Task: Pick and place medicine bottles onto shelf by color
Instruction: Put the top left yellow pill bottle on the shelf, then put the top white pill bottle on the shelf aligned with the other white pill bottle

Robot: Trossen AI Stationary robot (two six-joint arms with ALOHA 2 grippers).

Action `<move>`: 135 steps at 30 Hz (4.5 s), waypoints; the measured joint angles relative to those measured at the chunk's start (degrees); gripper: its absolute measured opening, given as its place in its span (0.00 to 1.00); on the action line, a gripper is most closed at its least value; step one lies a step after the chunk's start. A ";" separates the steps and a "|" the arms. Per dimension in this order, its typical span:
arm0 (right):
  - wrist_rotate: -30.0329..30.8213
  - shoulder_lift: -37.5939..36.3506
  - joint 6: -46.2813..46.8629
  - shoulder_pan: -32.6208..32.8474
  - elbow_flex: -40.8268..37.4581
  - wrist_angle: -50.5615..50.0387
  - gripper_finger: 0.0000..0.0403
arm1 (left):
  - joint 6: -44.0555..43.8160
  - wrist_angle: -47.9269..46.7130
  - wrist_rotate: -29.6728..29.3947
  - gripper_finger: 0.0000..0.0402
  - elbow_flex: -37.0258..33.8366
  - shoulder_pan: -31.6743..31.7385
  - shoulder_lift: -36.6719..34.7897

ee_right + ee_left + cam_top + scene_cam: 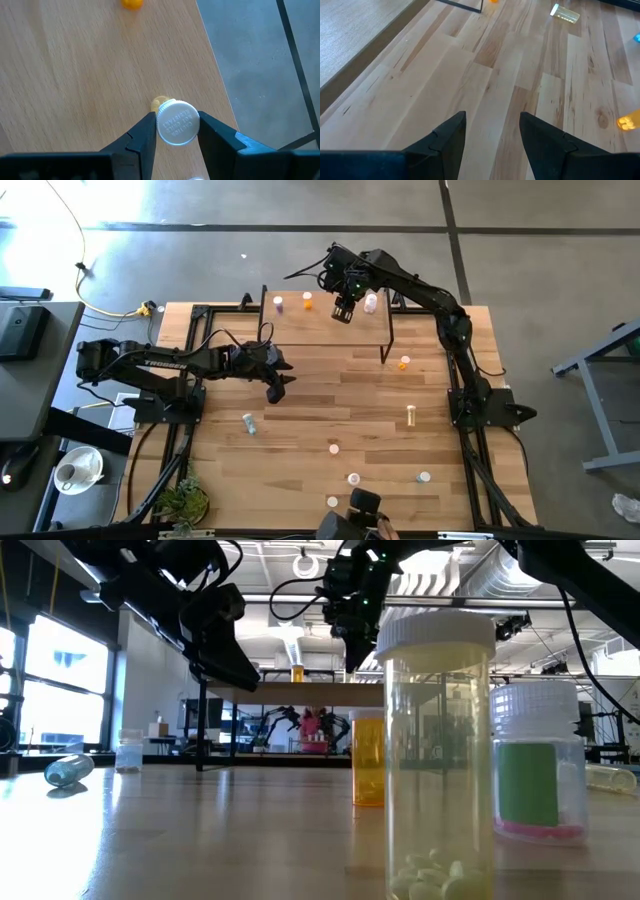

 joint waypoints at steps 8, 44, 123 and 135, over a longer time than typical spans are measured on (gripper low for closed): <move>0.00 0.02 0.06 0.00 0.00 0.00 0.31 | 0.00 0.00 0.00 0.43 0.00 0.00 0.00; 3.80 0.20 0.18 -0.02 -0.13 1.04 0.49 | 1.07 0.00 0.00 0.43 0.00 0.00 -0.02; 0.95 -6.93 12.81 22.15 -0.02 -15.47 0.49 | -27.85 -32.91 -14.35 0.43 0.00 -24.76 -6.08; 14.34 -7.63 19.70 26.93 -9.88 -15.35 0.49 | -30.53 -34.37 -16.52 0.43 0.00 -29.40 -6.05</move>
